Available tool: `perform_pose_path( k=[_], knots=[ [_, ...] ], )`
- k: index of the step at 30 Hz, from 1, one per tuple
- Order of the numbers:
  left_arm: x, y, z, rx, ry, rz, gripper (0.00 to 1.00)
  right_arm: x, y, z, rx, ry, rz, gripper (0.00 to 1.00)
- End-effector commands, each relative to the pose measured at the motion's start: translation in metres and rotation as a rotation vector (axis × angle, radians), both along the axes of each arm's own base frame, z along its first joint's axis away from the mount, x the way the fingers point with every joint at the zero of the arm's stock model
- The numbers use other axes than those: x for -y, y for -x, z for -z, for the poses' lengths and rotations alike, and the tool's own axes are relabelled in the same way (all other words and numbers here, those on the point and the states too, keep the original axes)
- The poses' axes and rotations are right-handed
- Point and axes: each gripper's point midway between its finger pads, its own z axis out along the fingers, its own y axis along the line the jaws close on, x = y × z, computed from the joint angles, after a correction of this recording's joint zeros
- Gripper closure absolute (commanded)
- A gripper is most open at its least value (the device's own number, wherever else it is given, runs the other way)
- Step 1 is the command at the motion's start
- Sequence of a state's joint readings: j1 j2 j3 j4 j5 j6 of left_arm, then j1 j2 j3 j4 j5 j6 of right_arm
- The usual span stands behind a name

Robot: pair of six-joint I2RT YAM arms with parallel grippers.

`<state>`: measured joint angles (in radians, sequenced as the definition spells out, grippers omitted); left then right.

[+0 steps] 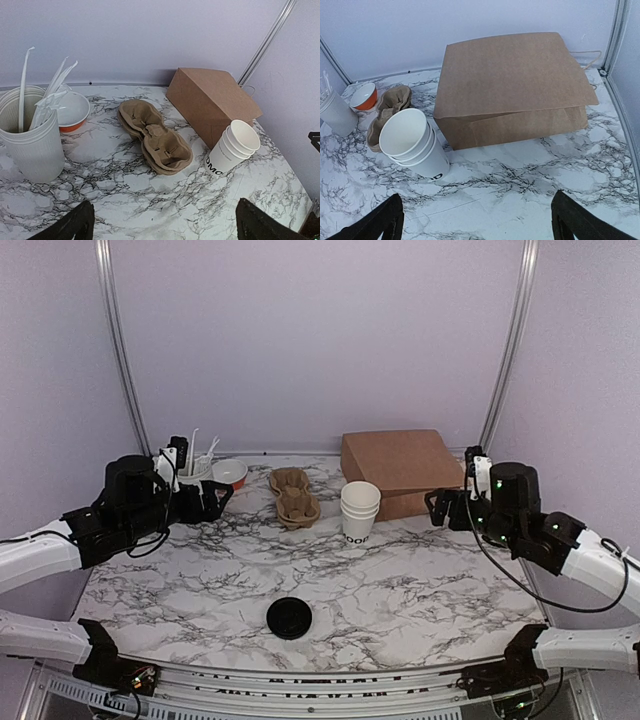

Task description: Pack the takeout coffee

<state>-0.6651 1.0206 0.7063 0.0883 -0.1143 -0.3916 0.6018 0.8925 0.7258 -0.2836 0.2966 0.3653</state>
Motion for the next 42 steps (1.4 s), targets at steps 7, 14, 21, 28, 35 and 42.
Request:
perform_pose_path(
  k=[7,14,21,28,35,42],
  knots=[
    [-0.003,0.003,0.001,-0.013,-0.027,-0.003,0.01,0.009,0.002,-0.02,0.059,-0.002,0.032,0.0],
    [-0.005,0.006,0.004,-0.032,-0.023,-0.004,0.01,0.003,0.0,-0.016,0.039,0.014,0.003,0.01],
    [-0.005,0.01,0.009,-0.059,-0.032,0.006,0.01,-0.018,-0.012,-0.018,-0.015,0.022,-0.057,0.04],
    [-0.013,0.015,0.006,-0.058,-0.048,-0.01,0.01,-0.05,-0.037,-0.012,-0.118,0.023,-0.108,0.07],
    [-0.028,0.017,0.002,-0.082,-0.106,-0.062,0.01,-0.075,-0.06,0.0,-0.192,0.058,-0.154,0.12],
    [-0.019,0.019,-0.017,-0.073,-0.152,0.003,0.01,-0.1,-0.079,0.011,-0.236,0.042,-0.206,0.21]
  ],
)
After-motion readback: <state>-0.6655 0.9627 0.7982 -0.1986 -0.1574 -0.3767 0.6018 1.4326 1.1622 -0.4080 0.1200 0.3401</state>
